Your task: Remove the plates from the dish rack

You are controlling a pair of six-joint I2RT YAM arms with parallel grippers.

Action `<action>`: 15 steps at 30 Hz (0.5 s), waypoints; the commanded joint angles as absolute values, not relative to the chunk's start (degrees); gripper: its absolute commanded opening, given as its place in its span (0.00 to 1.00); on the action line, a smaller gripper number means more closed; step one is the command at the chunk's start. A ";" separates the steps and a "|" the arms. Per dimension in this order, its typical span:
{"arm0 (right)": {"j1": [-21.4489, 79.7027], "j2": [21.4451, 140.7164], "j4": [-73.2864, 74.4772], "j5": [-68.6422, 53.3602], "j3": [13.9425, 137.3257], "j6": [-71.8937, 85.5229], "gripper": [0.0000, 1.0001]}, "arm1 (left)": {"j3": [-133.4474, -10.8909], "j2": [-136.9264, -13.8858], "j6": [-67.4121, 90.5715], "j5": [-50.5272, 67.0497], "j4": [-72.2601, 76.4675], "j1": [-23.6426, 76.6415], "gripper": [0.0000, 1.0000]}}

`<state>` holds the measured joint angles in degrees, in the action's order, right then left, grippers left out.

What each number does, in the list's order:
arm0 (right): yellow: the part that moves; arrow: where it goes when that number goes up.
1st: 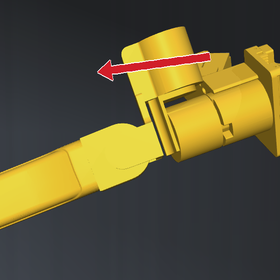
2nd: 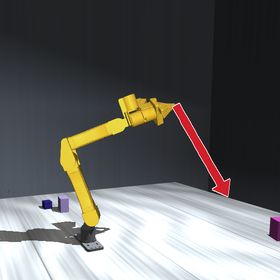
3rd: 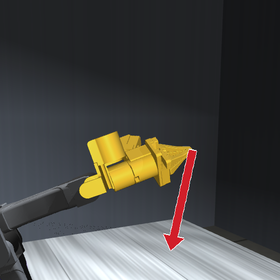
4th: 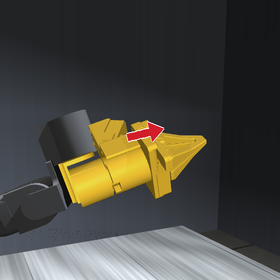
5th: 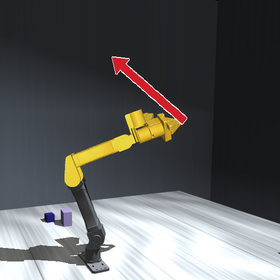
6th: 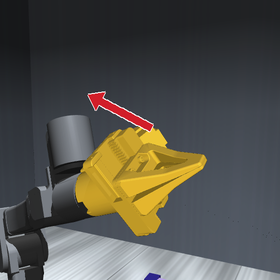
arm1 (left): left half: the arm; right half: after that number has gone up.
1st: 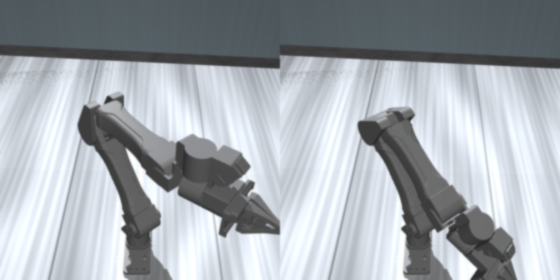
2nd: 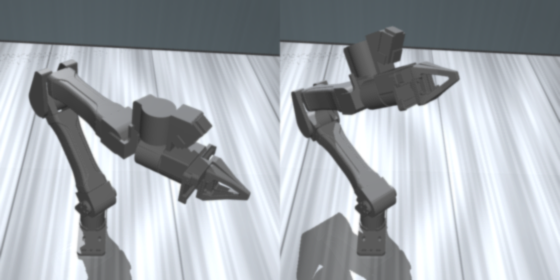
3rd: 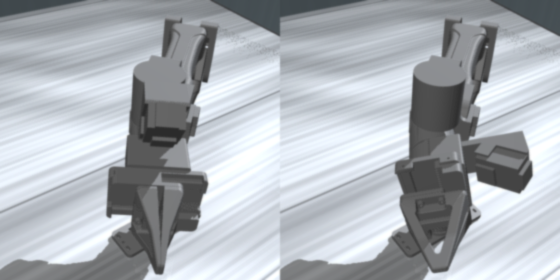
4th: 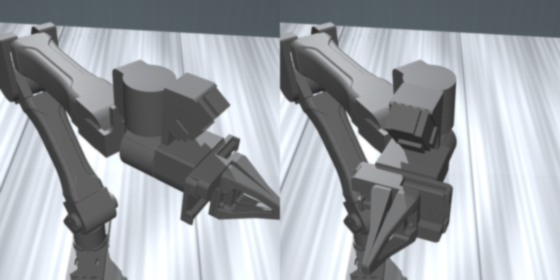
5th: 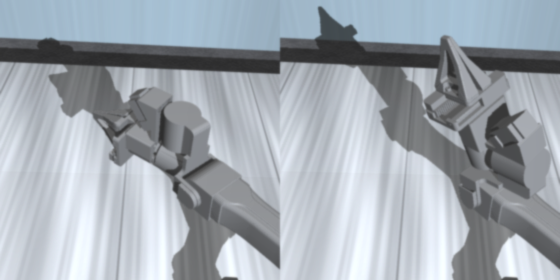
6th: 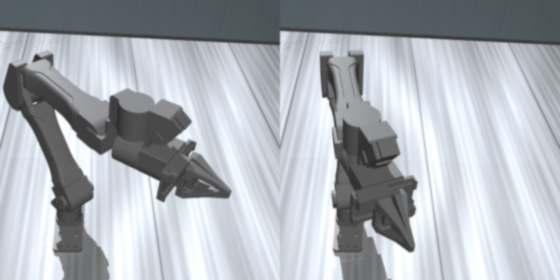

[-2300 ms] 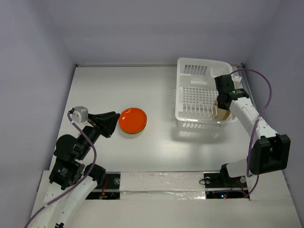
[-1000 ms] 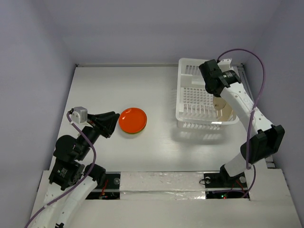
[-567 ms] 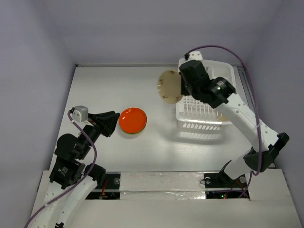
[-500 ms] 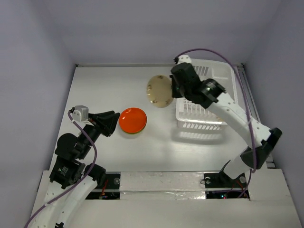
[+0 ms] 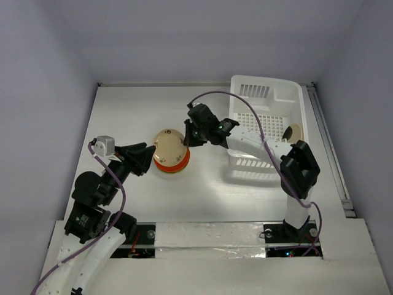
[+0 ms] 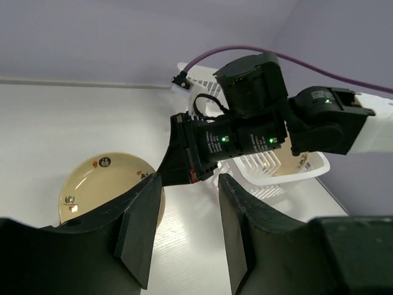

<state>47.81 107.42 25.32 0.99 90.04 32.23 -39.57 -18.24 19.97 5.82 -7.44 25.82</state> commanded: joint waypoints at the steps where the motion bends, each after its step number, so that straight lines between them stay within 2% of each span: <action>1: 48.34 107.66 17.58 -2.81 88.86 35.50 0.00 | -42.01 -18.81 19.51 5.98 -5.54 26.10 0.39; 4: 48.34 108.19 18.02 -3.43 87.10 35.95 0.06 | -41.92 -18.72 19.60 6.24 -5.36 26.10 0.39; 7: 48.87 107.32 18.54 -1.67 85.08 35.95 0.24 | -41.92 -18.63 19.60 6.15 -5.36 26.10 0.39; 8: 48.87 107.05 18.81 -1.06 84.82 35.86 0.41 | -41.92 -18.63 19.60 6.15 -5.36 26.10 0.39; 11: 48.87 105.30 20.65 1.74 84.11 35.07 0.62 | -41.92 -18.63 19.60 6.33 -5.36 26.10 0.39; 15: 48.87 99.40 23.46 9.21 82.45 35.07 0.60 | -41.84 -18.63 19.60 6.24 -5.27 26.10 0.40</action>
